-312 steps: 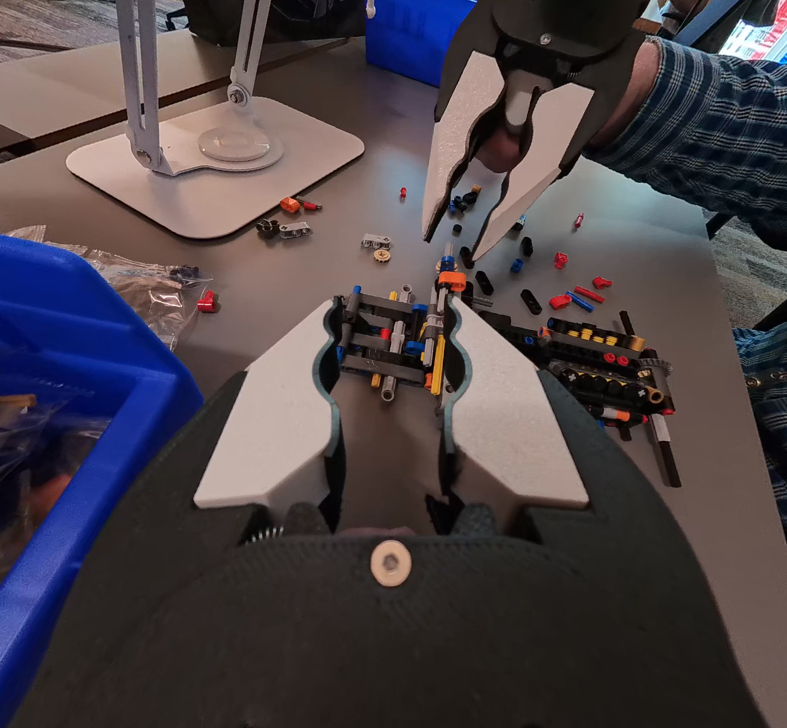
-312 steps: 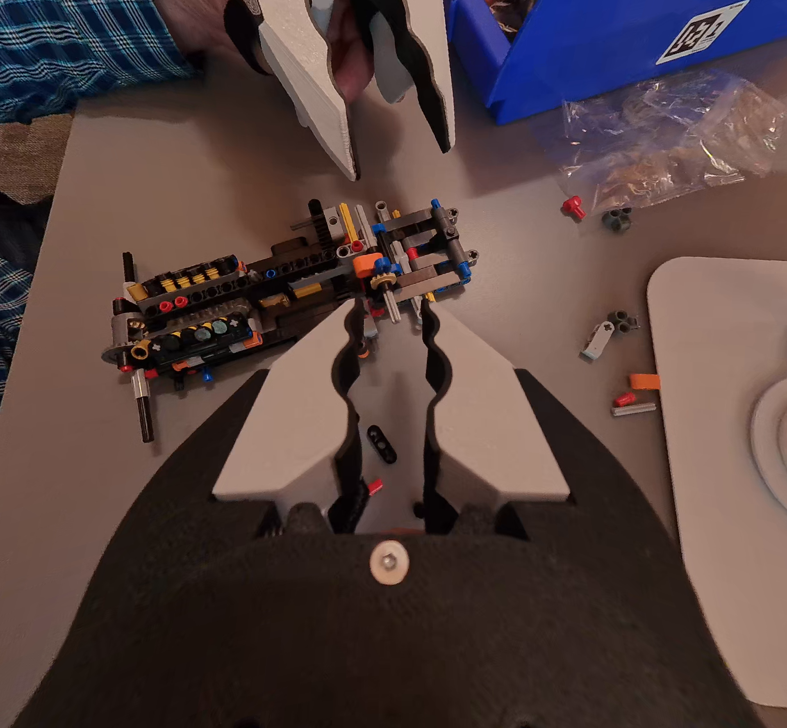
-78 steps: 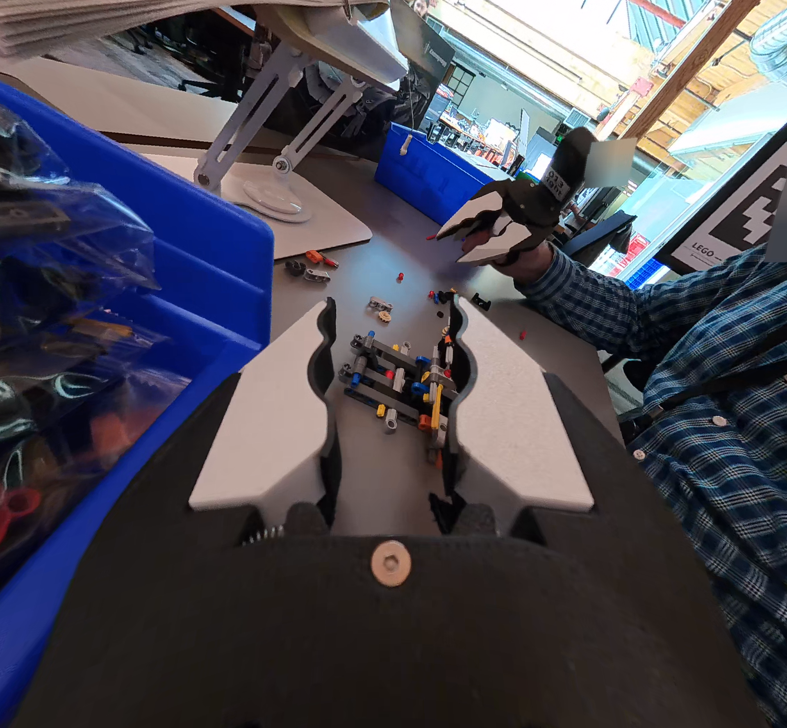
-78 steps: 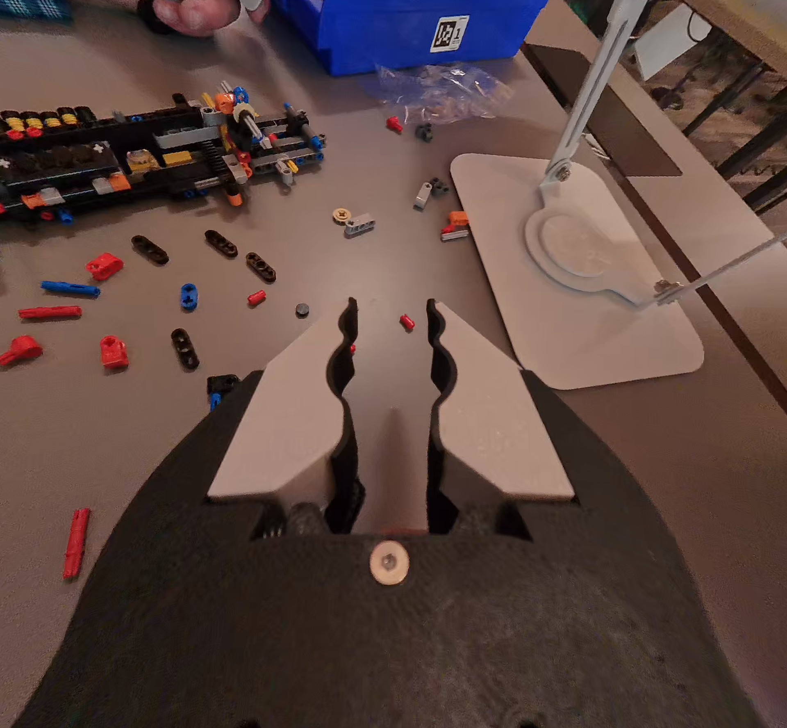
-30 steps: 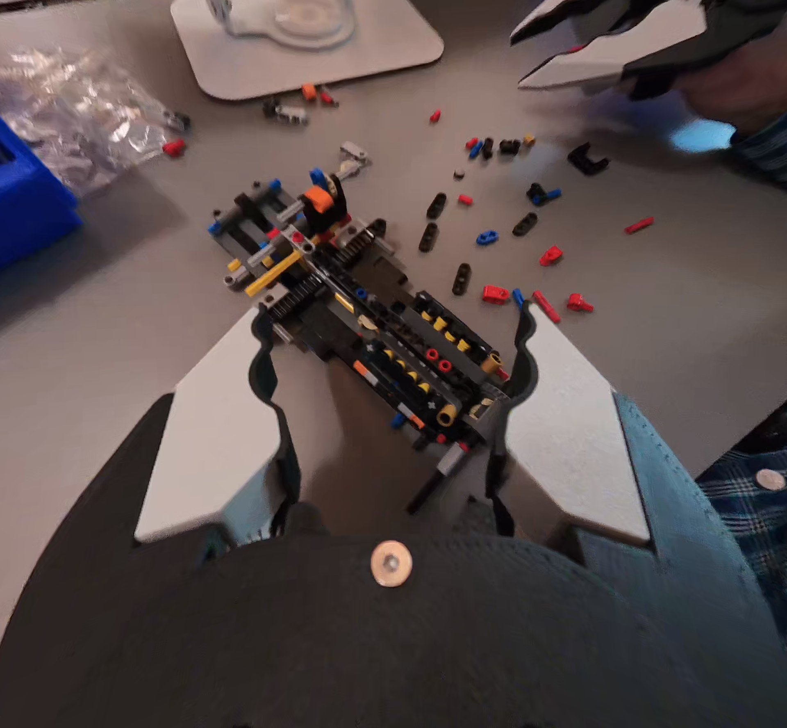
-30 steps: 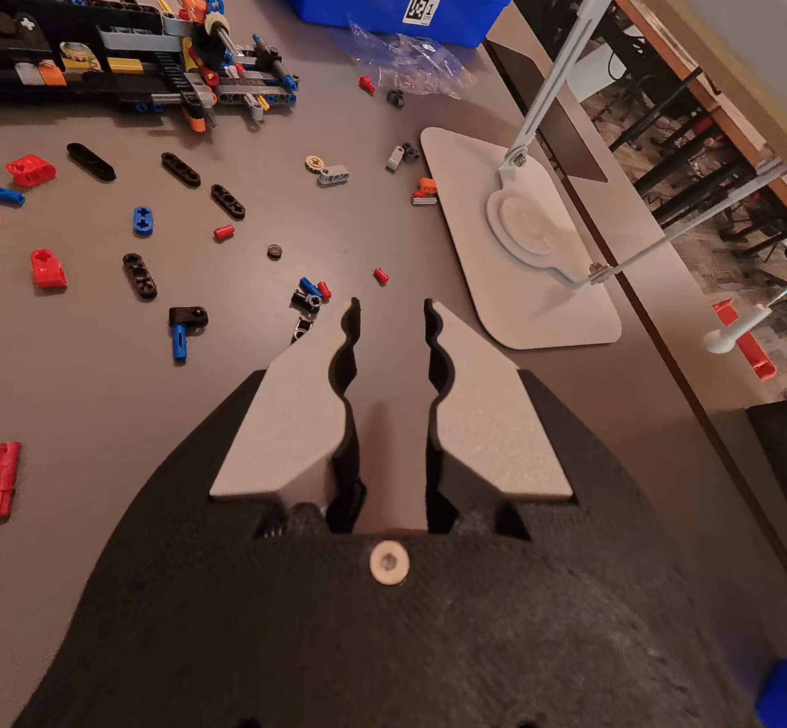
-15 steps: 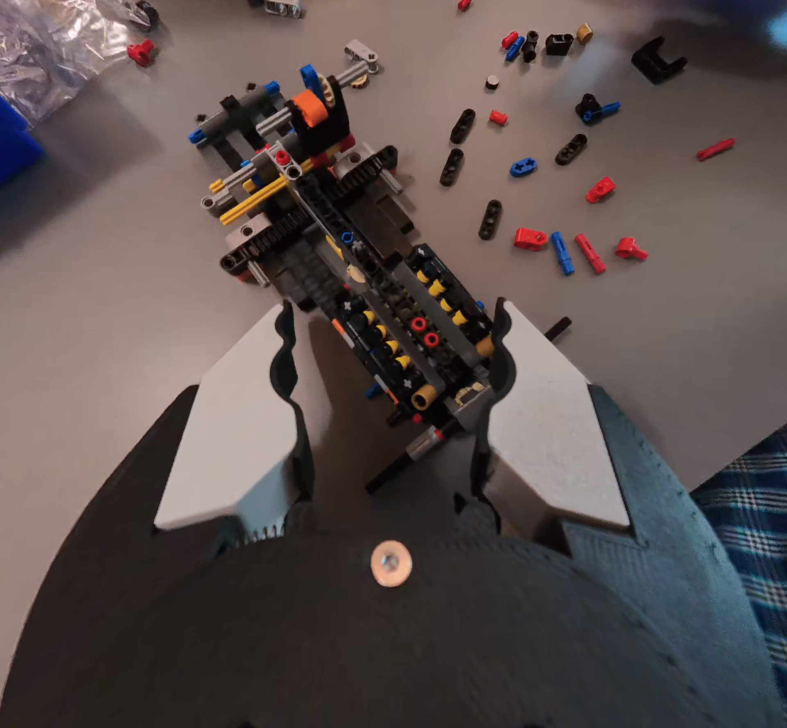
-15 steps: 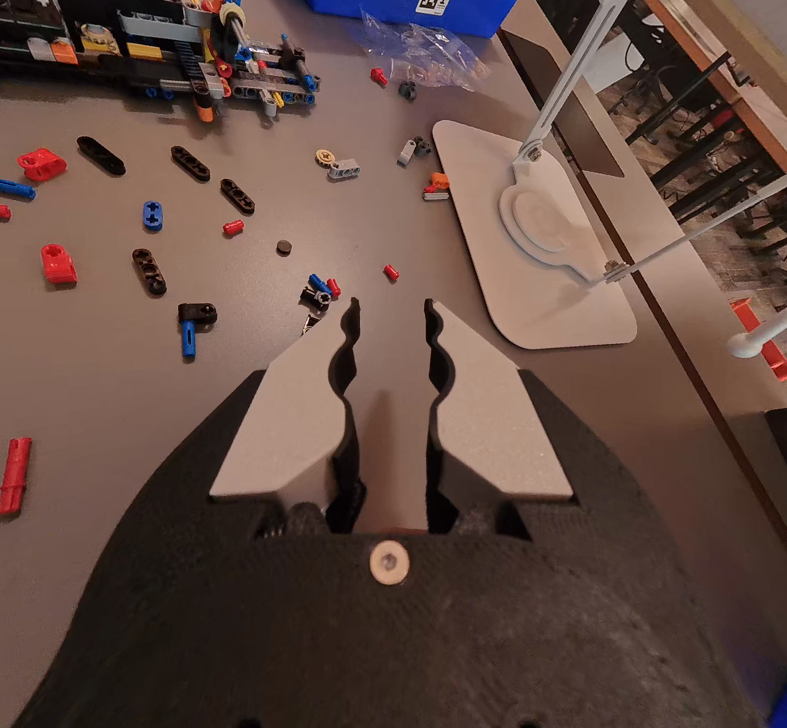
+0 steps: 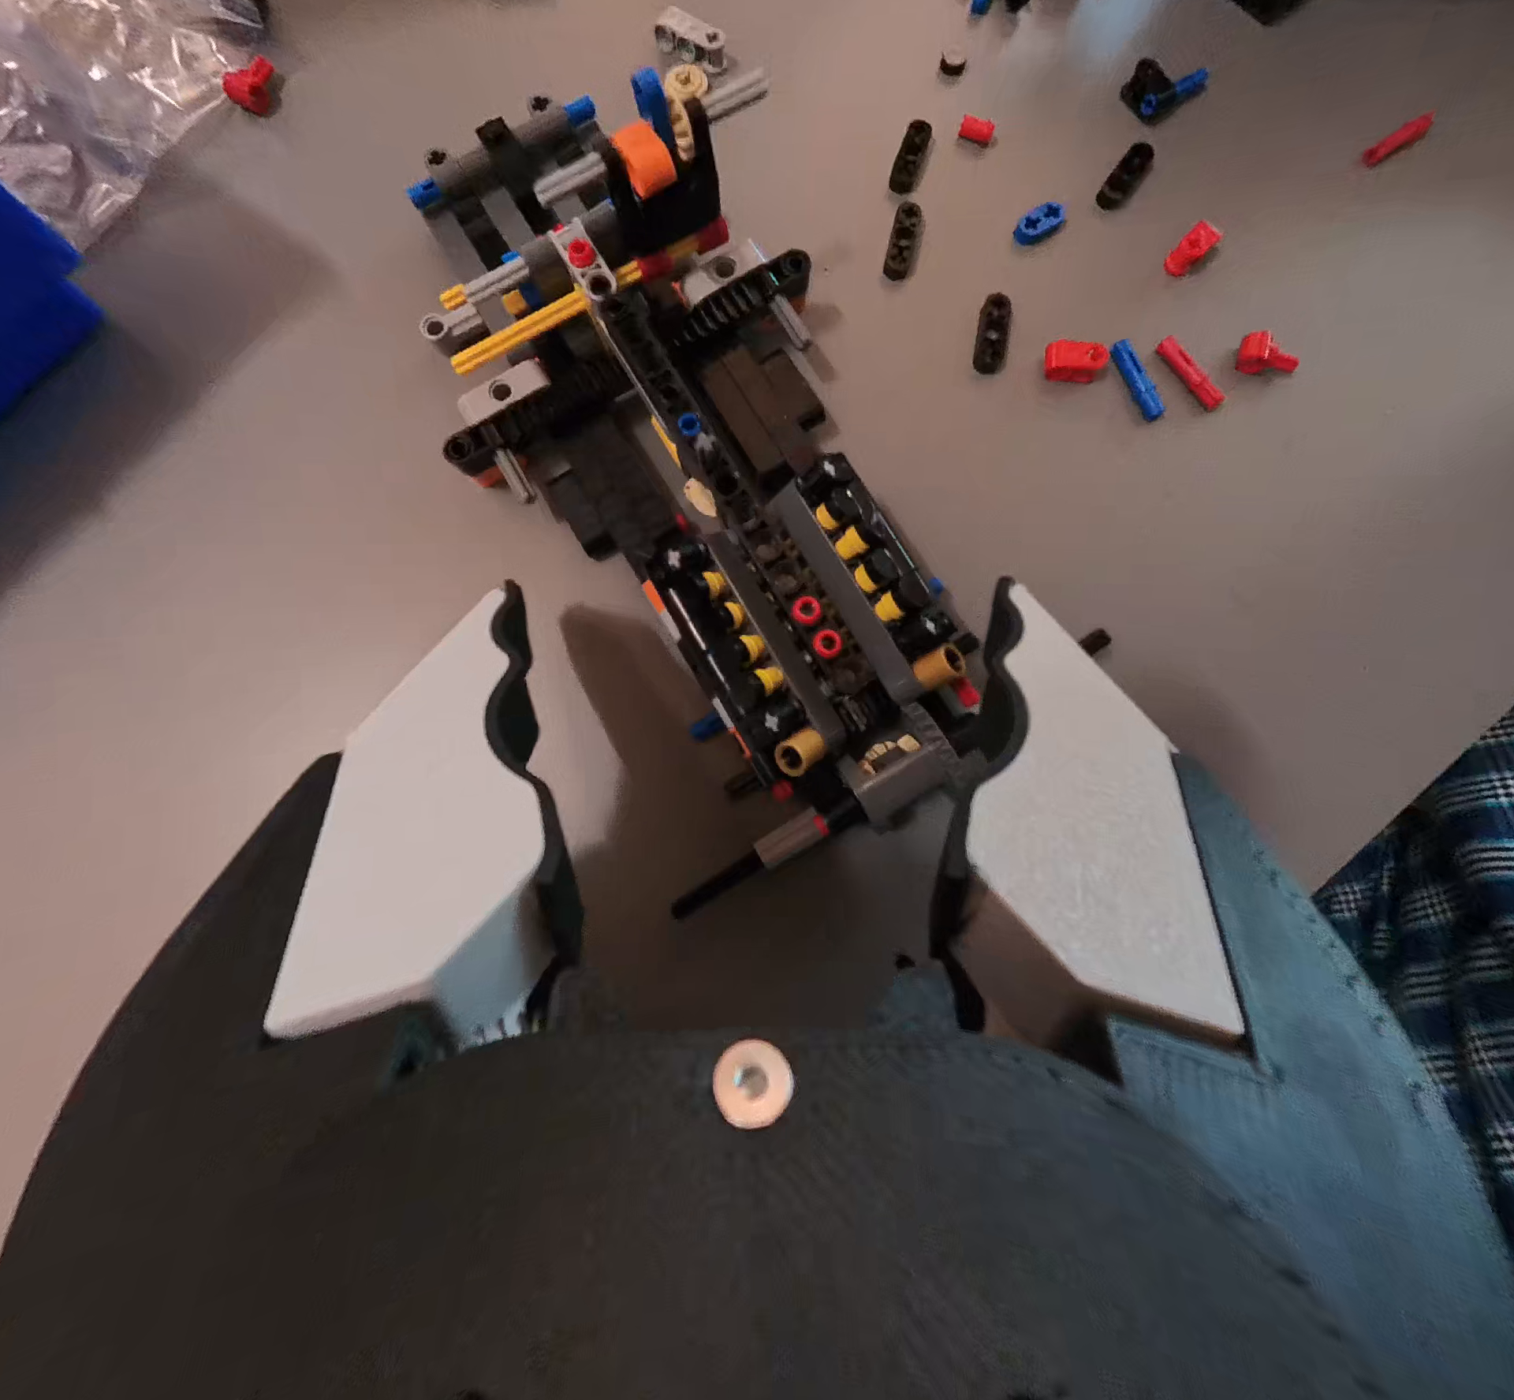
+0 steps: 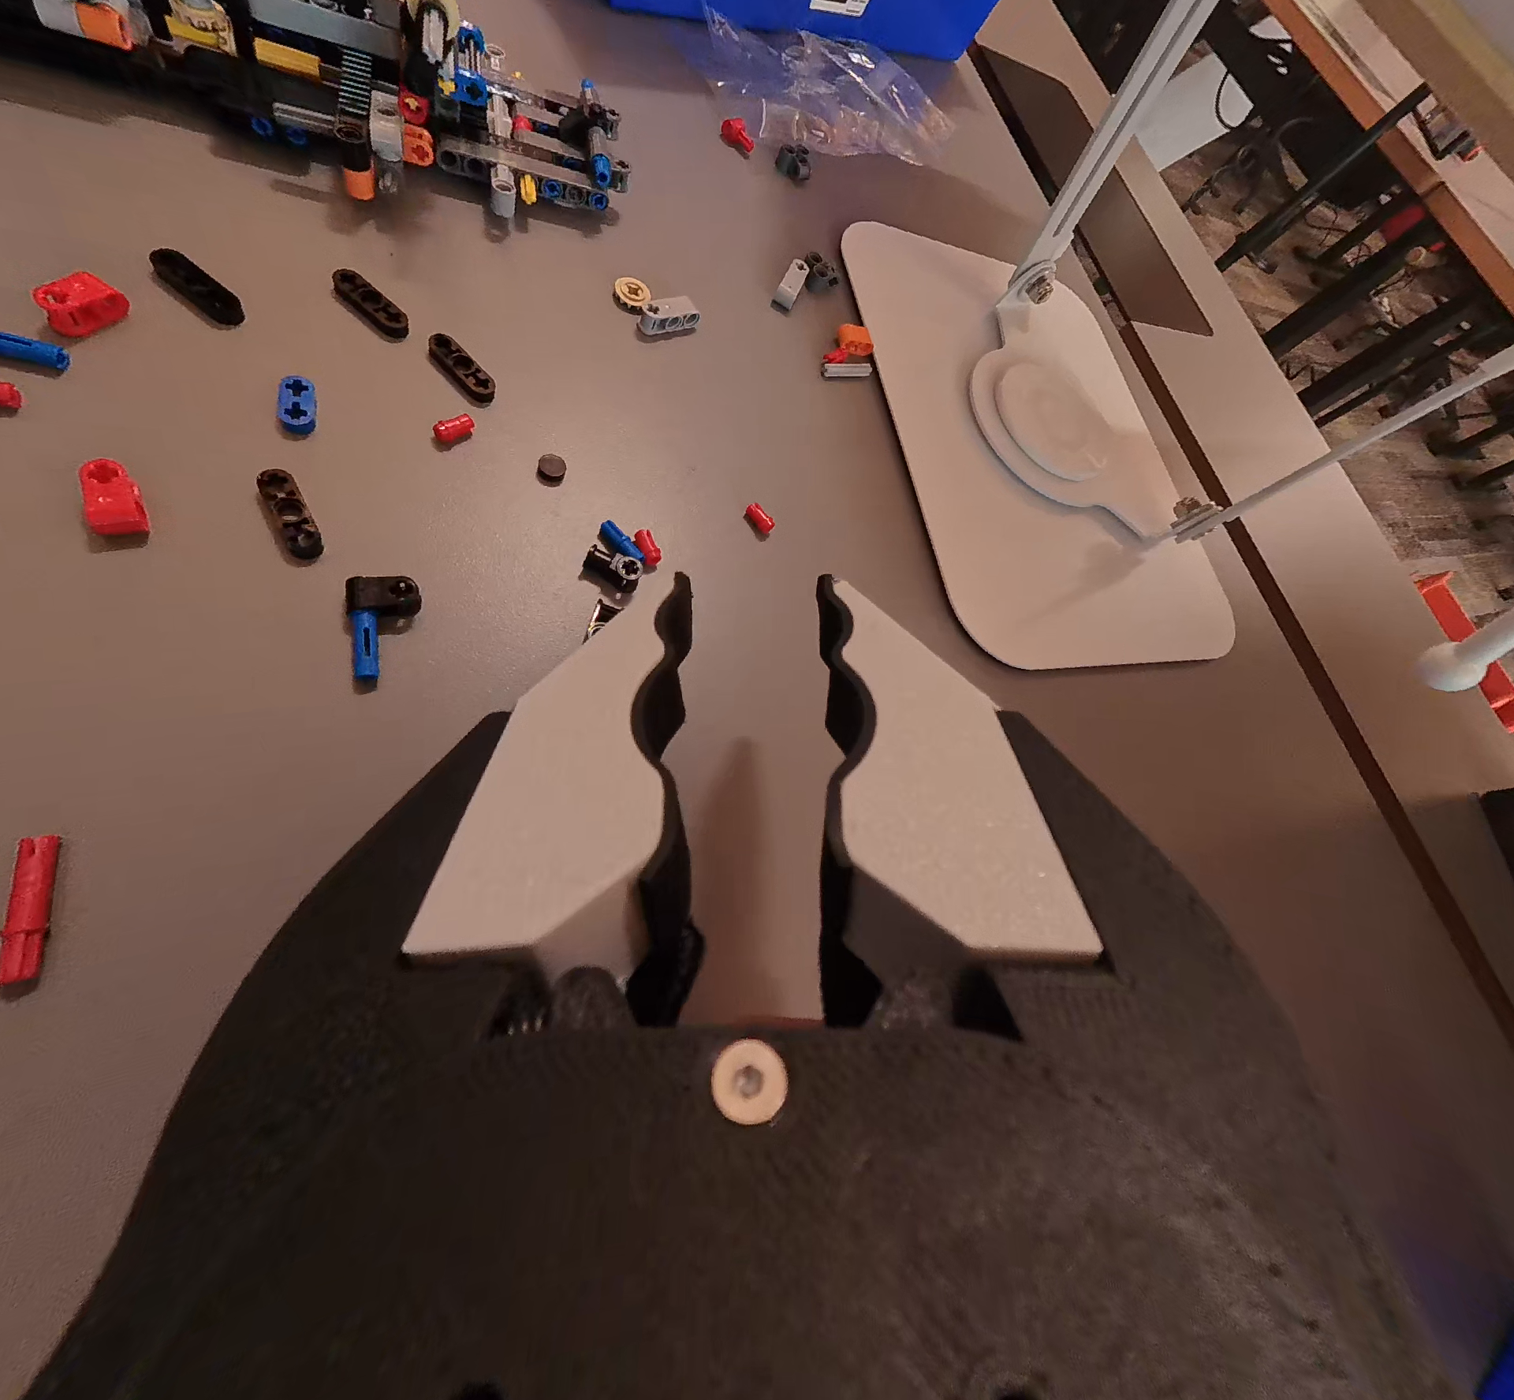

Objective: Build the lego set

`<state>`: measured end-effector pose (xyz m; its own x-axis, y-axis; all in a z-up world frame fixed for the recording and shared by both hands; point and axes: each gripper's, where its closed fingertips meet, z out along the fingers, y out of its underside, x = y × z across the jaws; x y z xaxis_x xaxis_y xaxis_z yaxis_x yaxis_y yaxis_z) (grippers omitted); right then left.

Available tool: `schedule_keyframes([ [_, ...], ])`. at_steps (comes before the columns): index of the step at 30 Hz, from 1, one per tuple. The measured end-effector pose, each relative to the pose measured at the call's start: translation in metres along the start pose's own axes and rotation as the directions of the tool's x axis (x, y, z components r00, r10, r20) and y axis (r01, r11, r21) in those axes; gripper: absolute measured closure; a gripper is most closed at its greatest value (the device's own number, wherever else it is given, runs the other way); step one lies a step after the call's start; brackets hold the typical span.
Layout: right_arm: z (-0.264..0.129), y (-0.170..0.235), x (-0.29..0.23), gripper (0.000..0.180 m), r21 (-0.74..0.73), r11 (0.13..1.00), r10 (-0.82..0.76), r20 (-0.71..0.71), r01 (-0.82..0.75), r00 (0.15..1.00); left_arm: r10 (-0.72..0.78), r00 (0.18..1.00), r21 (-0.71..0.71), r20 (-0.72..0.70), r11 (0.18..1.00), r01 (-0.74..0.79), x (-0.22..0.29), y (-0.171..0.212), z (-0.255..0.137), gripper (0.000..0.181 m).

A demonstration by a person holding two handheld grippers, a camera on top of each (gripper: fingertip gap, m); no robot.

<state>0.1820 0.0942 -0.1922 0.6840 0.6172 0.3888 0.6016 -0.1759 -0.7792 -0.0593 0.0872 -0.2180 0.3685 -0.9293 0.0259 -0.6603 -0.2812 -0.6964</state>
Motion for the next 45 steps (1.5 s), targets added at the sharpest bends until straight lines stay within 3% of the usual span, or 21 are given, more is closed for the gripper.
schedule_keyframes([
  [1,0.000,0.000,0.000,0.151,0.001,1.000,0.001,0.001,-0.001,1.000,-0.004,1.000,0.017,-0.009,1.000,0.004,0.000,-0.005,0.000,0.069],
  [7,-0.009,-0.023,-0.009,0.152,0.101,0.994,0.045,0.071,-0.052,0.996,-0.039,0.999,0.148,0.017,0.988,0.036,-0.020,-0.046,-0.001,0.062],
  [10,-0.016,-0.061,-0.032,0.154,0.163,0.973,0.124,0.244,-0.166,0.962,-0.032,0.999,0.122,0.007,0.992,0.031,-0.026,-0.048,0.013,0.063],
  [18,0.044,-0.091,-0.076,0.162,-0.037,0.954,0.282,0.439,-0.296,0.853,-0.047,0.997,0.090,-0.063,0.995,0.052,-0.022,-0.047,0.031,0.076],
  [25,0.085,-0.094,-0.098,0.163,-0.160,0.945,0.326,0.492,-0.284,0.807,-0.061,0.995,0.100,-0.078,0.993,0.068,-0.022,-0.047,0.033,0.081],
  [37,0.101,-0.095,-0.104,0.176,-0.159,0.934,0.355,0.494,-0.319,0.794,-0.063,0.996,0.127,-0.067,0.989,0.071,-0.022,-0.051,0.034,0.087],
  [45,0.101,-0.098,-0.104,0.175,-0.108,0.954,0.297,0.477,-0.280,0.827,-0.120,0.991,0.166,-0.065,0.978,0.129,-0.025,-0.053,0.033,0.096],
])
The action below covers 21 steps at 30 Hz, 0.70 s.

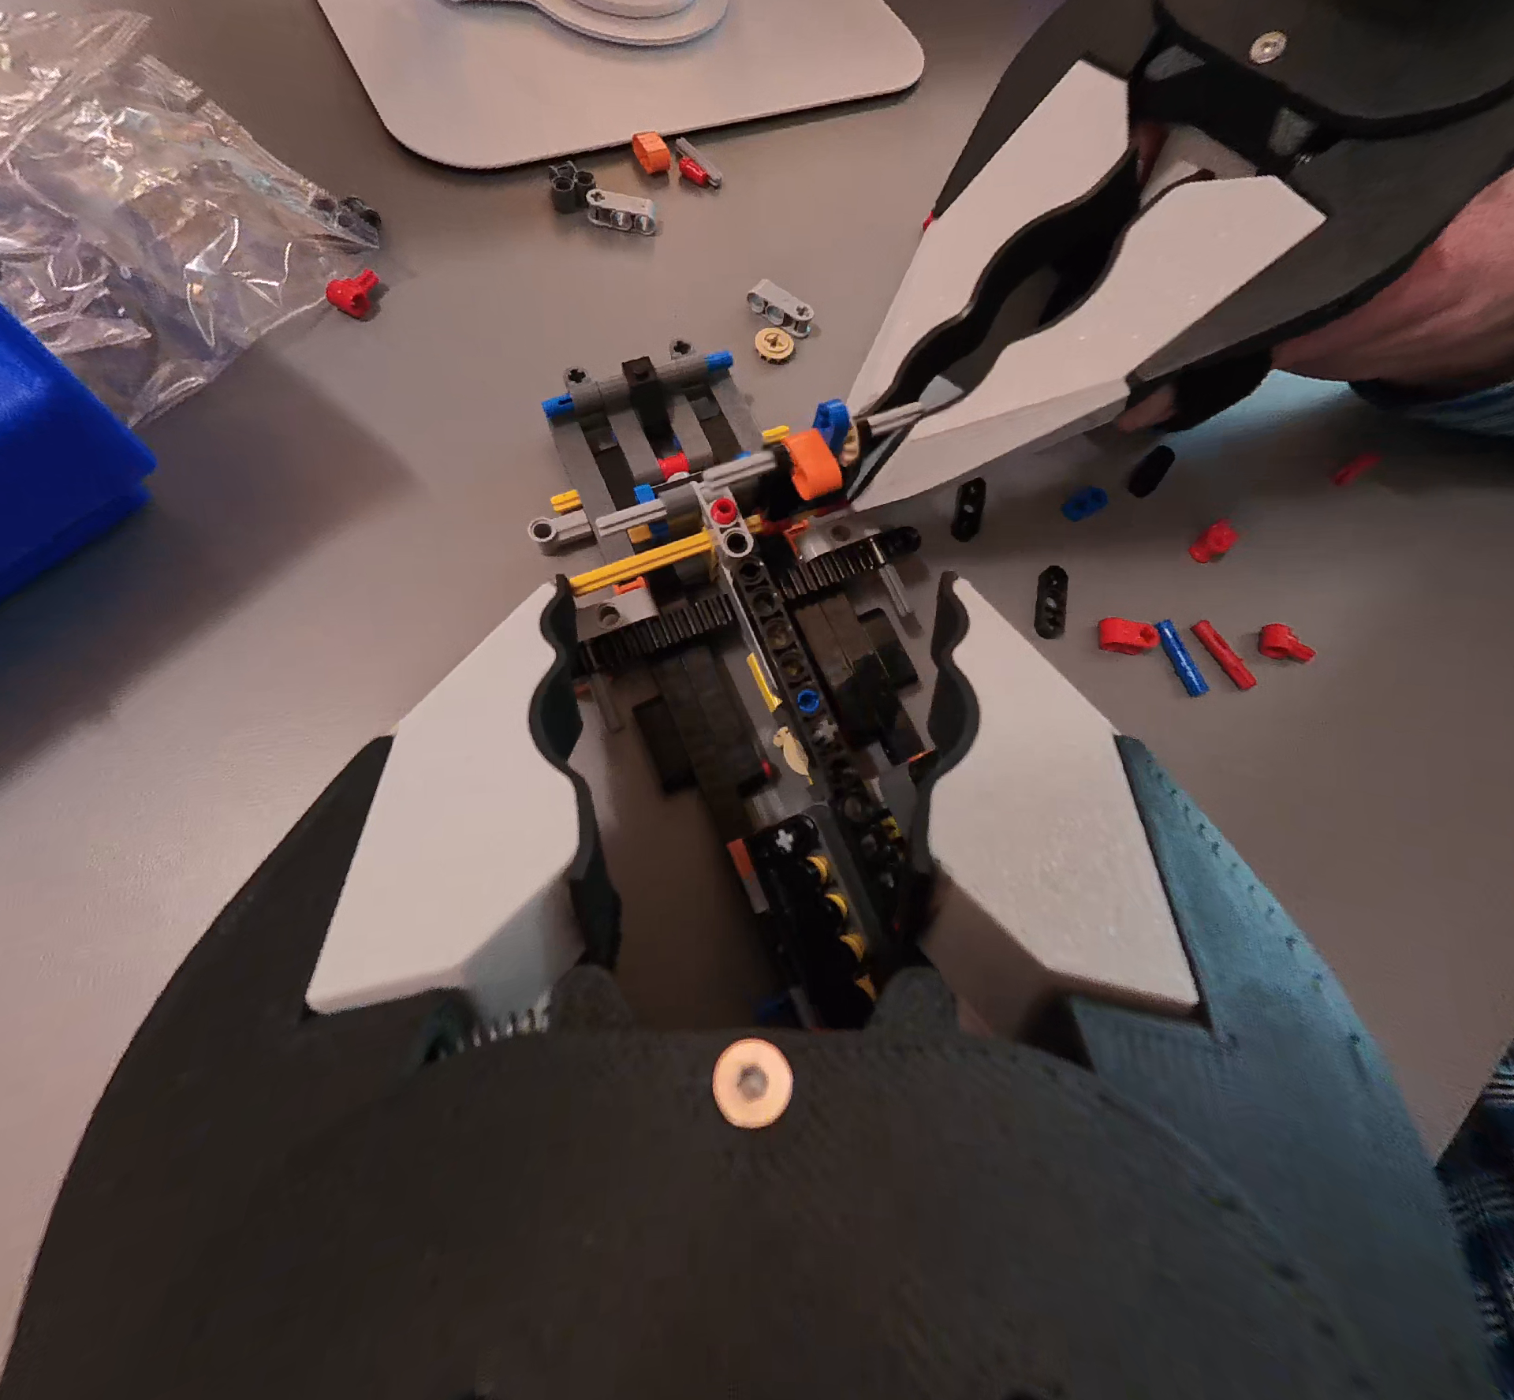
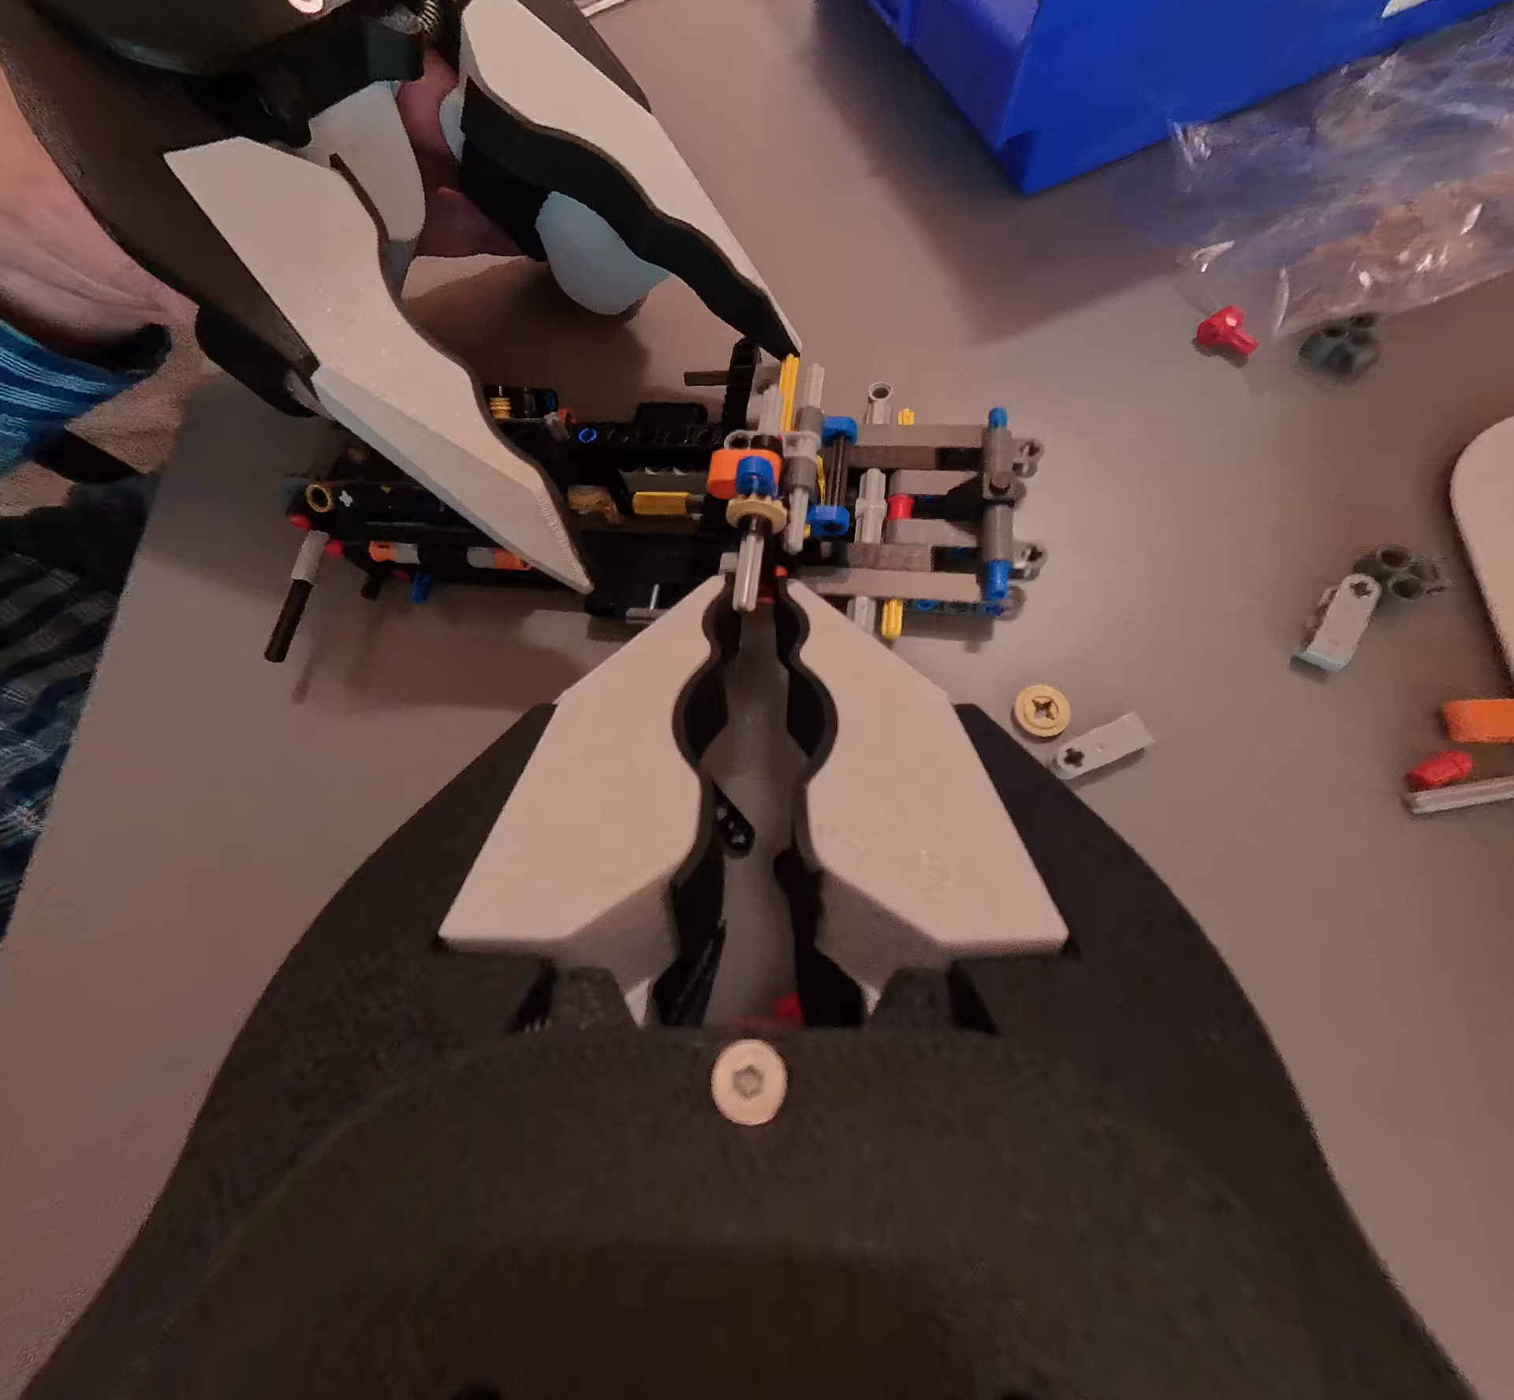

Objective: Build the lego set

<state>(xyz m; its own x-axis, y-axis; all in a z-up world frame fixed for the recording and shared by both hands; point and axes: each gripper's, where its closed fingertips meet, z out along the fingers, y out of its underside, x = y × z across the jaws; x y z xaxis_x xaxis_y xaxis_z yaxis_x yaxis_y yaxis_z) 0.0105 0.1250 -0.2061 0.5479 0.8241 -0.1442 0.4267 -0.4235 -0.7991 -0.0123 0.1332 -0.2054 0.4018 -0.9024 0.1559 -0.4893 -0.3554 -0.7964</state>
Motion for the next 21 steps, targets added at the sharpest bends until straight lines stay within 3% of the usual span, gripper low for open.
schedule_keyframes([
  [4,0.003,-0.001,0.001,0.175,-0.013,0.999,-0.045,-0.048,0.045,0.998,0.006,1.000,0.005,-0.001,1.000,-0.006,0.002,-0.002,0.001,0.098],
  [11,0.003,-0.002,0.000,0.175,-0.002,1.000,0.007,-0.013,-0.007,1.000,-0.001,1.000,0.018,-0.005,1.000,0.001,0.001,-0.003,0.002,0.100],
  [16,-0.008,-0.002,0.001,0.161,-0.016,1.000,0.004,0.019,-0.004,1.000,-0.009,1.000,0.030,-0.007,1.000,0.009,0.001,-0.004,0.002,0.101],
  [21,-0.014,-0.010,0.000,0.169,0.021,1.000,-0.015,0.033,0.015,0.999,0.000,1.000,0.025,-0.012,1.000,0.000,0.002,-0.004,0.002,0.101],
])
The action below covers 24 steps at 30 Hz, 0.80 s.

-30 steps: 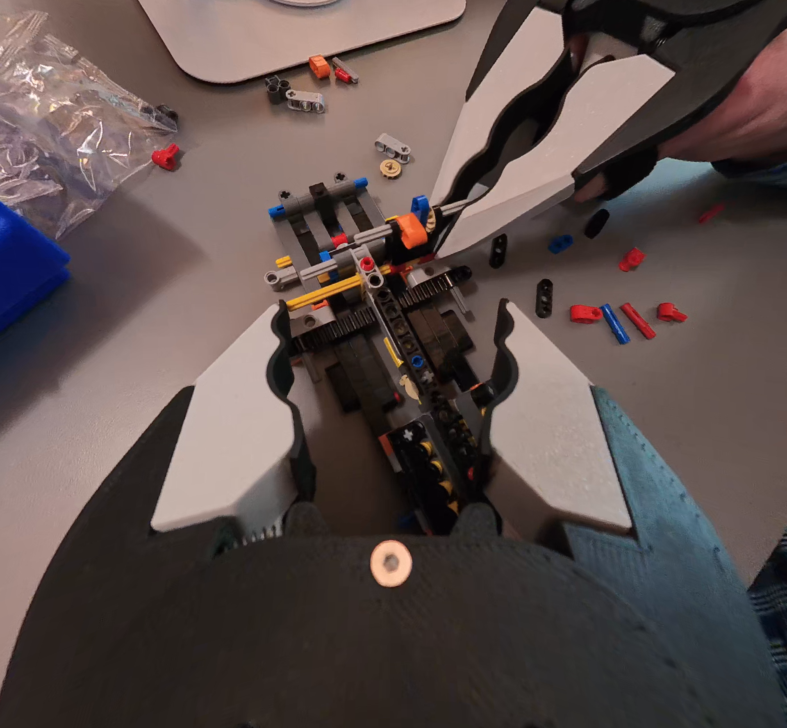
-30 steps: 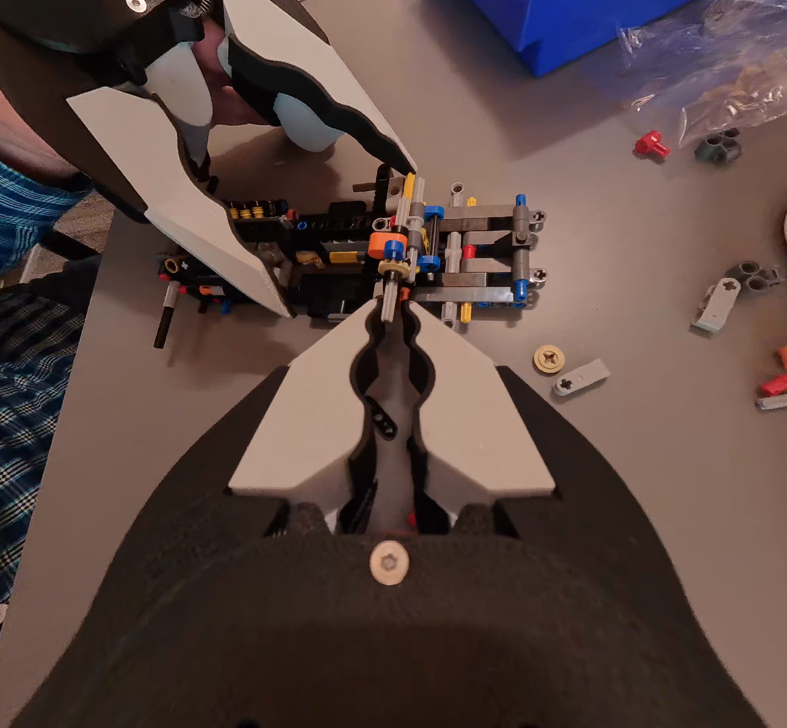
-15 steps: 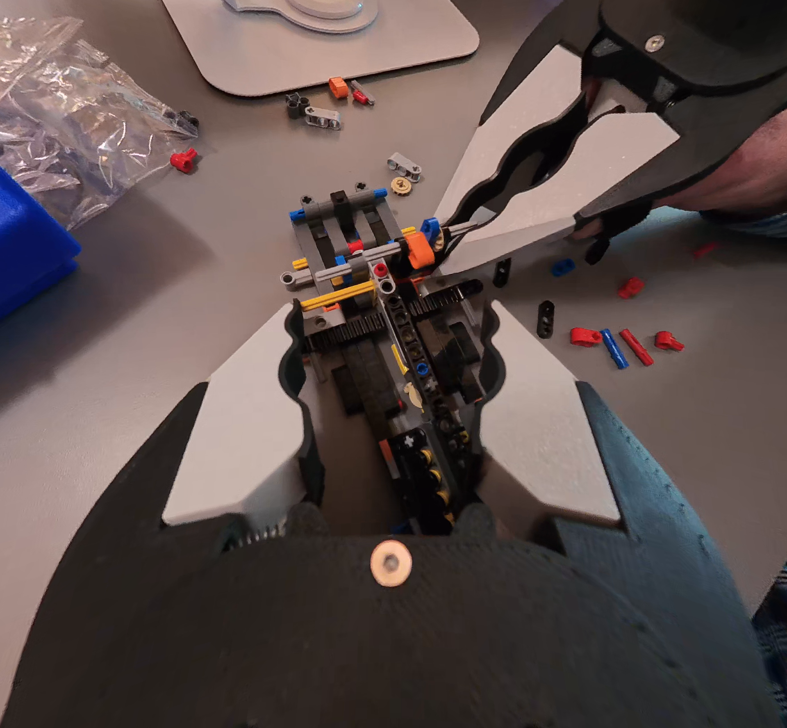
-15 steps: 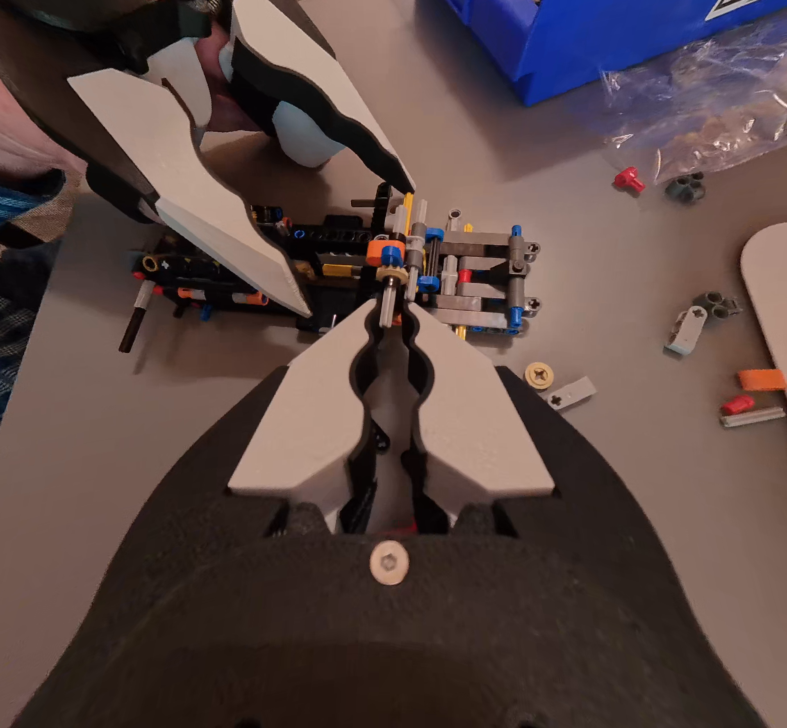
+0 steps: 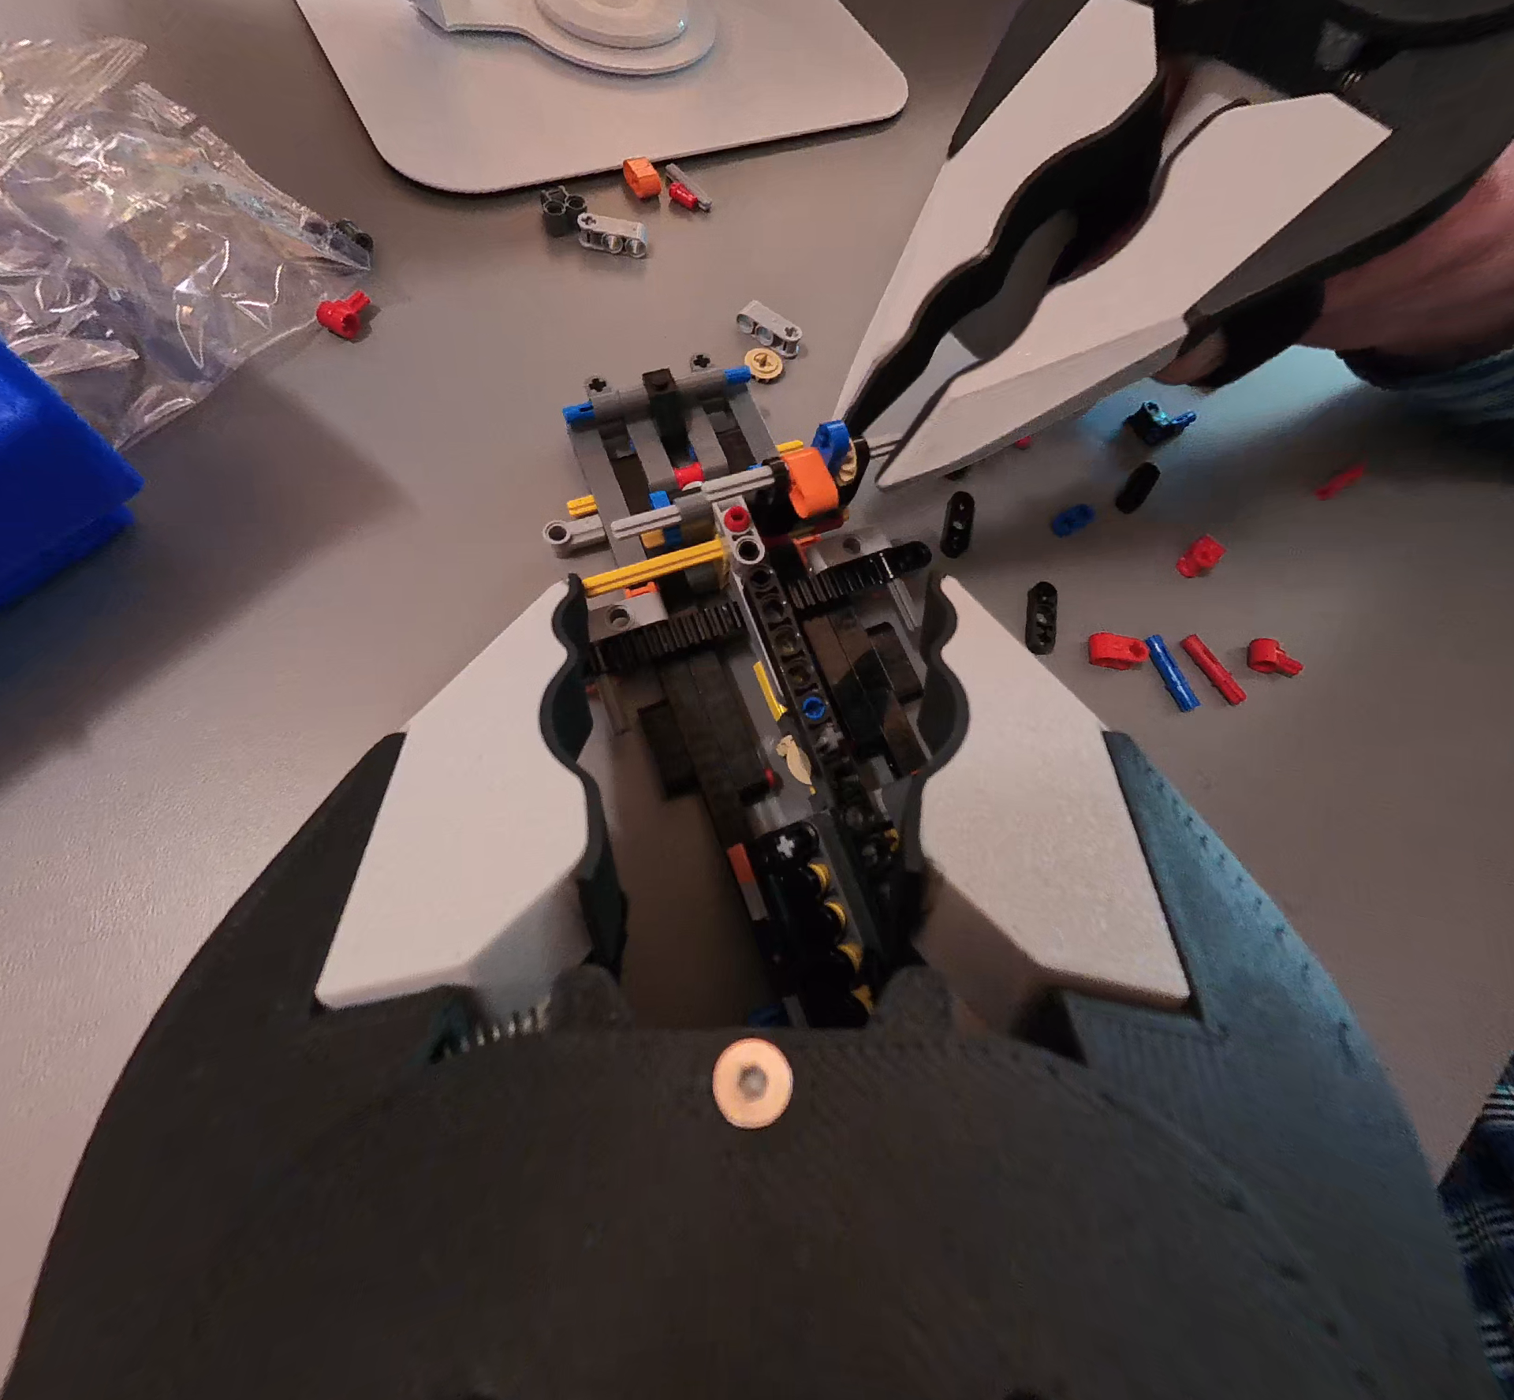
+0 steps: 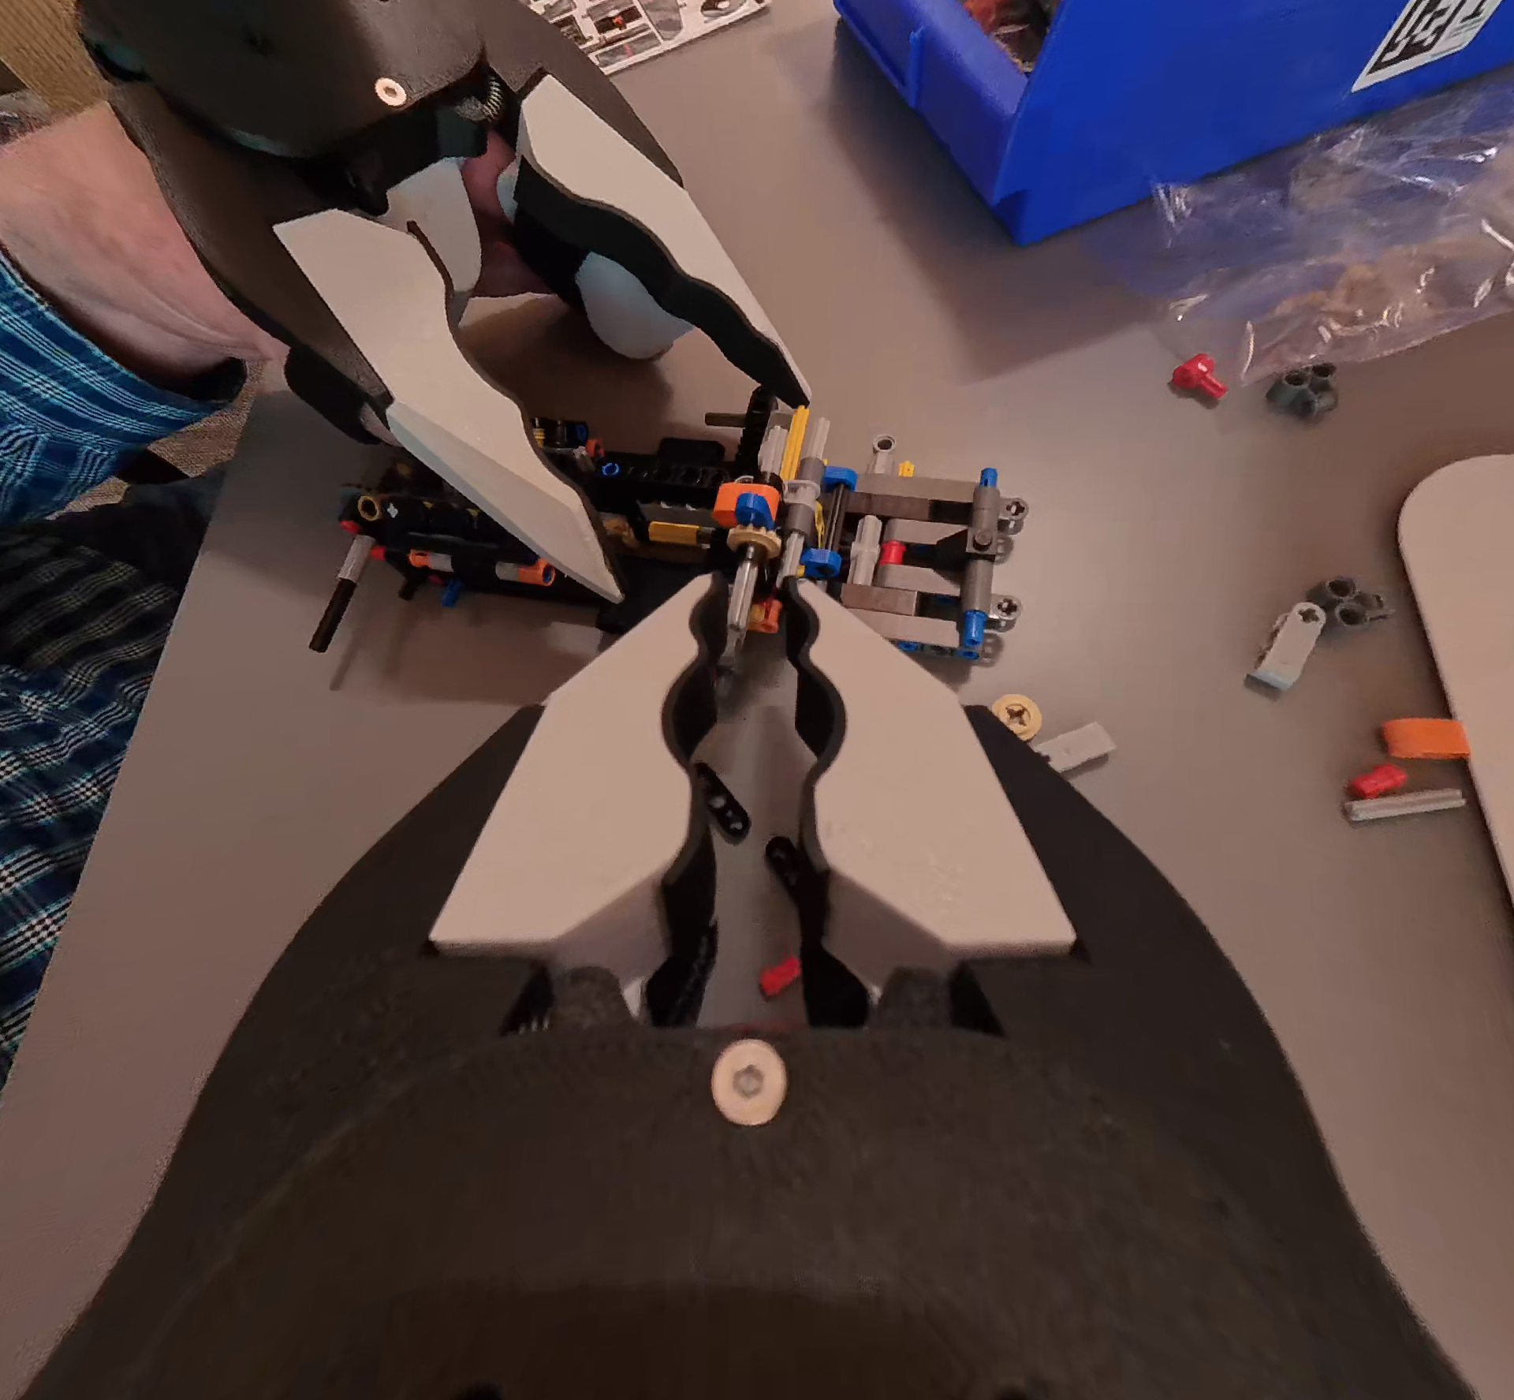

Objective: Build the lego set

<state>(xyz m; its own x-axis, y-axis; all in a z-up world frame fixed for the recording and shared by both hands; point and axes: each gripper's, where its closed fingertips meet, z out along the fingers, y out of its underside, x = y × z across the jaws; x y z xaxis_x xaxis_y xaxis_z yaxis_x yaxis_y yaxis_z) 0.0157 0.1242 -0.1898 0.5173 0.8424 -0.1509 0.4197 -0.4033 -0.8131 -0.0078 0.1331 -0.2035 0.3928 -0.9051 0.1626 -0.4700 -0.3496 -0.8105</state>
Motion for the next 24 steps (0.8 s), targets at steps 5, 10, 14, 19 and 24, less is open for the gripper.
schedule_keyframes([
  [5,0.0039,-0.0034,-0.0009,0.175,0.029,1.000,-0.007,-0.019,0.008,1.000,0.006,1.000,-0.002,-0.002,1.000,-0.006,0.0017,-0.0005,0.0011,0.103],
  [10,0.0046,-0.0035,0.0000,0.173,0.036,0.999,0.008,-0.015,-0.008,1.000,0.008,1.000,-0.002,0.004,1.000,-0.008,0.0014,-0.0005,0.0009,0.103],
  [14,0.0037,-0.0026,-0.0002,0.166,0.031,0.999,0.010,-0.003,-0.010,1.000,0.000,1.000,0.008,-0.003,1.000,0.000,0.0015,-0.0012,0.0011,0.103],
  [19,0.0031,-0.0040,-0.0024,0.162,0.027,1.000,-0.011,-0.005,0.011,1.000,-0.001,1.000,0.021,-0.009,1.000,0.001,0.0016,-0.0013,-0.0002,0.100],
  [24,-0.0001,-0.0054,-0.0027,0.155,0.025,0.999,-0.034,-0.015,0.034,0.999,0.009,1.000,0.021,-0.021,1.000,-0.009,0.0026,-0.0019,0.0003,0.092],
])
